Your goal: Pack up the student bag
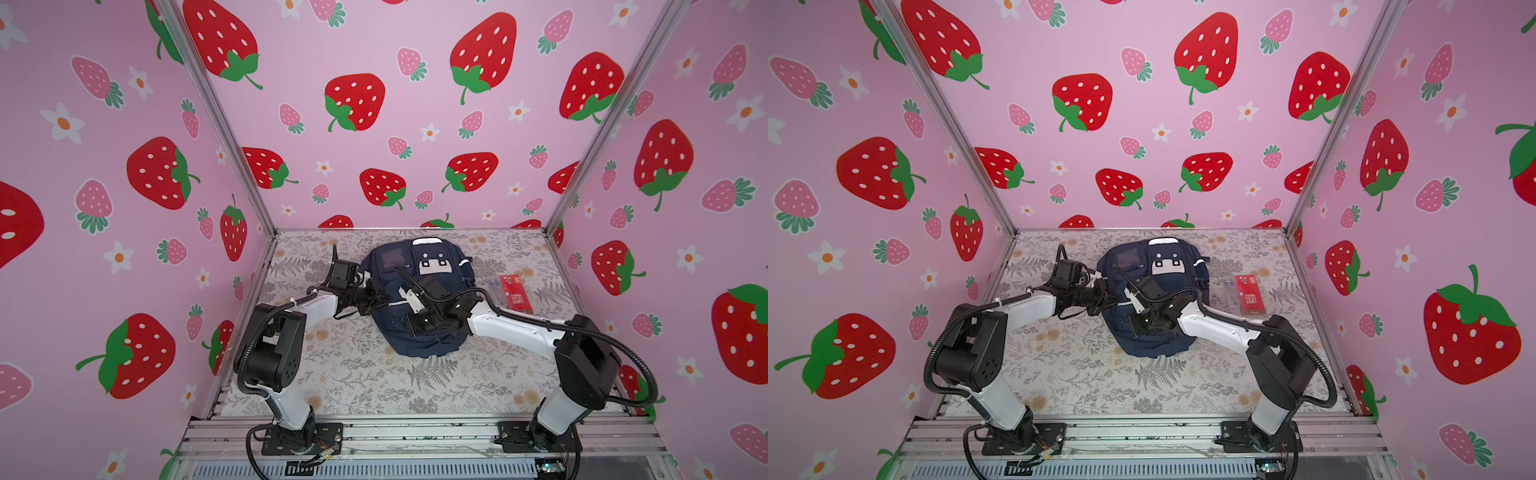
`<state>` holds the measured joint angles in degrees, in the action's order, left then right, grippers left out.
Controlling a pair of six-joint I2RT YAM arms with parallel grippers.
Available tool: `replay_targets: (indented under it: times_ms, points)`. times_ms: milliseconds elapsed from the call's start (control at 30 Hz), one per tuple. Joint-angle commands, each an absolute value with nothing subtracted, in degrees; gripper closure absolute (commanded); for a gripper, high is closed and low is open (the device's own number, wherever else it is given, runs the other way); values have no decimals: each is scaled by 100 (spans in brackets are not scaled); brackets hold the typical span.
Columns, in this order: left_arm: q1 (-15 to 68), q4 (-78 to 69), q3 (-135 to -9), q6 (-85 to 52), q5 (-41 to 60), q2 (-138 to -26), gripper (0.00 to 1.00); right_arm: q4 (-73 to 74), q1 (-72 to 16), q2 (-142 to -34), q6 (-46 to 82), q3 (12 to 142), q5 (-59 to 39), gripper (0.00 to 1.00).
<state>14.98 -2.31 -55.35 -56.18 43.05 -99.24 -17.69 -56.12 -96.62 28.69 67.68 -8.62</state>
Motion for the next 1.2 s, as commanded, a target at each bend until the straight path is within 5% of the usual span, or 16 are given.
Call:
replay_targets:
  times_ms: [0,467,1033,1167]
  points:
    - [1570,-970,-5435,-5850,4487,-9708,100,-1545,-5971,-9922,3105,7238,-901,100]
    - [1759,-1239,-5227,-5985,4421,-9510,100,-1872,-6241,-11284,3774,9212,-204,100]
    - [1790,-1393,-5071,-6118,4417,-9325,100,-1039,-6372,-11329,4615,8877,-194,100]
    - [1825,-1374,-5068,-6082,4394,-9291,100,-1148,-6369,-11329,4577,8839,-49,88]
